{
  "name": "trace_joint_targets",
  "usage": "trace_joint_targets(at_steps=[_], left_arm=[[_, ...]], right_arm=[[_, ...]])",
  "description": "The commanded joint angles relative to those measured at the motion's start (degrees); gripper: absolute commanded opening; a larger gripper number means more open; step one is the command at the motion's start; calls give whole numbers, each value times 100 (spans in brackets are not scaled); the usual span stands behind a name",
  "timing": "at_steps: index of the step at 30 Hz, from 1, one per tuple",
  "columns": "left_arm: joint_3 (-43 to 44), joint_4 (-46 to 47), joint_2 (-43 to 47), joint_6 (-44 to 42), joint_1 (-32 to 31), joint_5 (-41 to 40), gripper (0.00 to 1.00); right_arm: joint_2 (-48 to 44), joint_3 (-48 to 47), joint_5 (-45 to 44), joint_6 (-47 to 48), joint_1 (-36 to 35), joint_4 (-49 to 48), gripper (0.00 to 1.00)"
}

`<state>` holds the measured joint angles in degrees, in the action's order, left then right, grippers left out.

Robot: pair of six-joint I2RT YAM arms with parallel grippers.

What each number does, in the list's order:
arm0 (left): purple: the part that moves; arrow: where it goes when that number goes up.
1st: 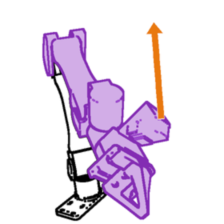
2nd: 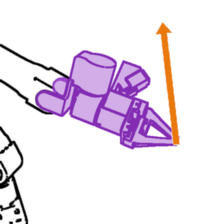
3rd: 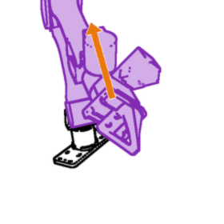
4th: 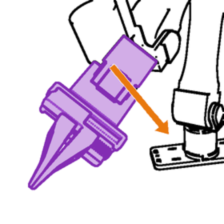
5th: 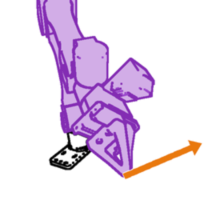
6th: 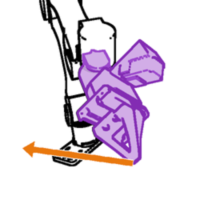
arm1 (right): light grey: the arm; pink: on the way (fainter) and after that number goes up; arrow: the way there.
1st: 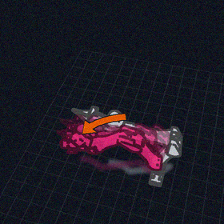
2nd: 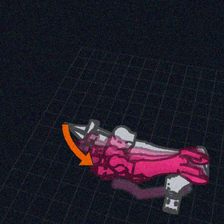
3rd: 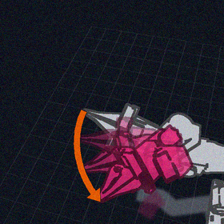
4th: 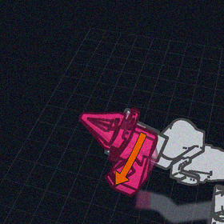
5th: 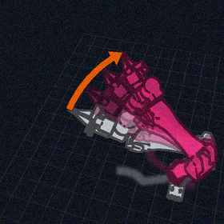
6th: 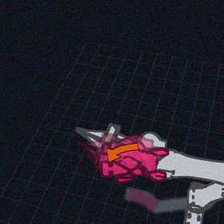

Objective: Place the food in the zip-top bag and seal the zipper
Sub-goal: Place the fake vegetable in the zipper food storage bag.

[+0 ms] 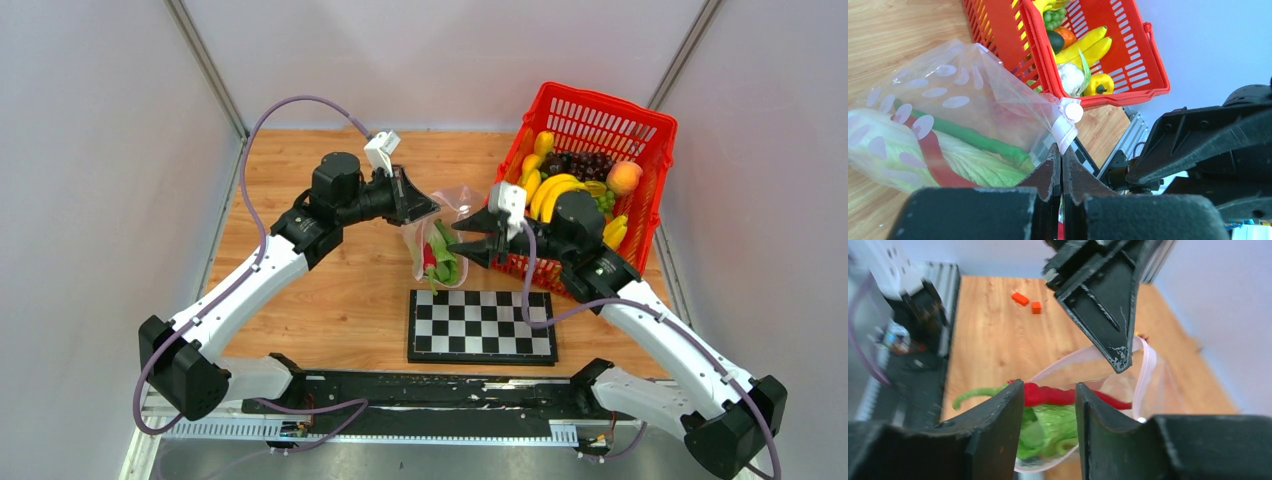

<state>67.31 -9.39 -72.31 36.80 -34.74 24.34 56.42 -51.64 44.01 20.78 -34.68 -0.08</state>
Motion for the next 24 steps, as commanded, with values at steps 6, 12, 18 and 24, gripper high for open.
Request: trace_joint_targets(at_steps=[6, 12, 18, 24], left_arm=[[125, 692, 15, 262, -6, 137, 0], [-22, 831, -109, 347, -29, 23, 0], [-12, 653, -200, 147, -145, -235, 0], [-7, 587, -246, 66, -199, -351, 0]], right_arm=[[241, -915, -1031, -4323, -176, 2284, 51], [199, -874, -1322, -5137, -424, 2838, 58], [241, -690, -1199, -5567, -541, 2269, 62], [793, -885, -1249, -5414, -745, 2567, 55]])
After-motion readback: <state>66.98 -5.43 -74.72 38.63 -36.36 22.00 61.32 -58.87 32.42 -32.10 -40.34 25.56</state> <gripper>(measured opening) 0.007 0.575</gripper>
